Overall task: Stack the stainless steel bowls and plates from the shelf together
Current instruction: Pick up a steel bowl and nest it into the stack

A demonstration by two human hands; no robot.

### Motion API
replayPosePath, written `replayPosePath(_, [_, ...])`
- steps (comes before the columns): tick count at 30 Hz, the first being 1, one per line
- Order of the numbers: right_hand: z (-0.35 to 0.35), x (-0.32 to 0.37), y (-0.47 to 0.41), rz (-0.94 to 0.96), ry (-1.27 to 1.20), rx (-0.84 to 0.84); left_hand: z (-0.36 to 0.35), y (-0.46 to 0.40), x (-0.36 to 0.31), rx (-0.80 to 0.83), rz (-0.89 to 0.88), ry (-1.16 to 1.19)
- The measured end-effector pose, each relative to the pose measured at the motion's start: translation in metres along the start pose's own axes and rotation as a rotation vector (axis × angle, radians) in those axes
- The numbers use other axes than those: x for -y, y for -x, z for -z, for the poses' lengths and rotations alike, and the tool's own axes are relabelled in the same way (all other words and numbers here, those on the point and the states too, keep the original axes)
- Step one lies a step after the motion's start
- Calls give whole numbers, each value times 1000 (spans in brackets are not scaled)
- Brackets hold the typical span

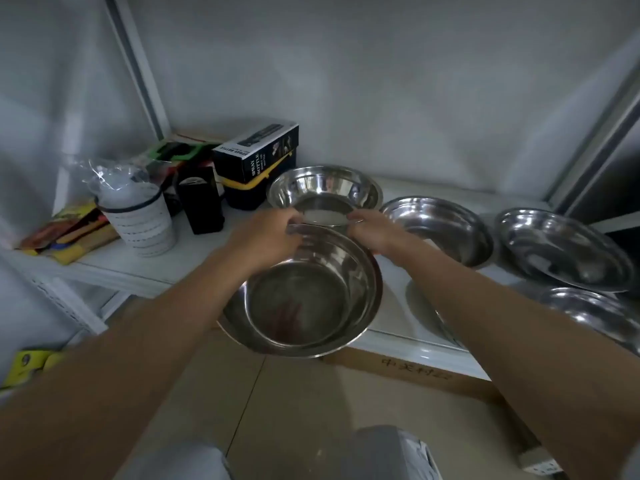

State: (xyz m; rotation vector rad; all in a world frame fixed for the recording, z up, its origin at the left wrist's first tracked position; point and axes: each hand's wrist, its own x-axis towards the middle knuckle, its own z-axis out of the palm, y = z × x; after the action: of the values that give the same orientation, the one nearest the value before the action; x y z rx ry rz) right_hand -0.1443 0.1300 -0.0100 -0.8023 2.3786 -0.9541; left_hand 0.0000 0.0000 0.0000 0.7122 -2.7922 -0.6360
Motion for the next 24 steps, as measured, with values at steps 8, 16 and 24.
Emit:
replayPosePath(8, [-11, 3, -40, 16, 13, -80, -4, -23, 5, 48, 68, 26])
replayPosePath(16, [-14, 6, -68, -133, -285, -220, -9, -38, 0, 52, 70, 46])
replayPosePath(24, [-6, 32, -81, -115, -448, -365, -10, -46, -6, 0, 35, 69])
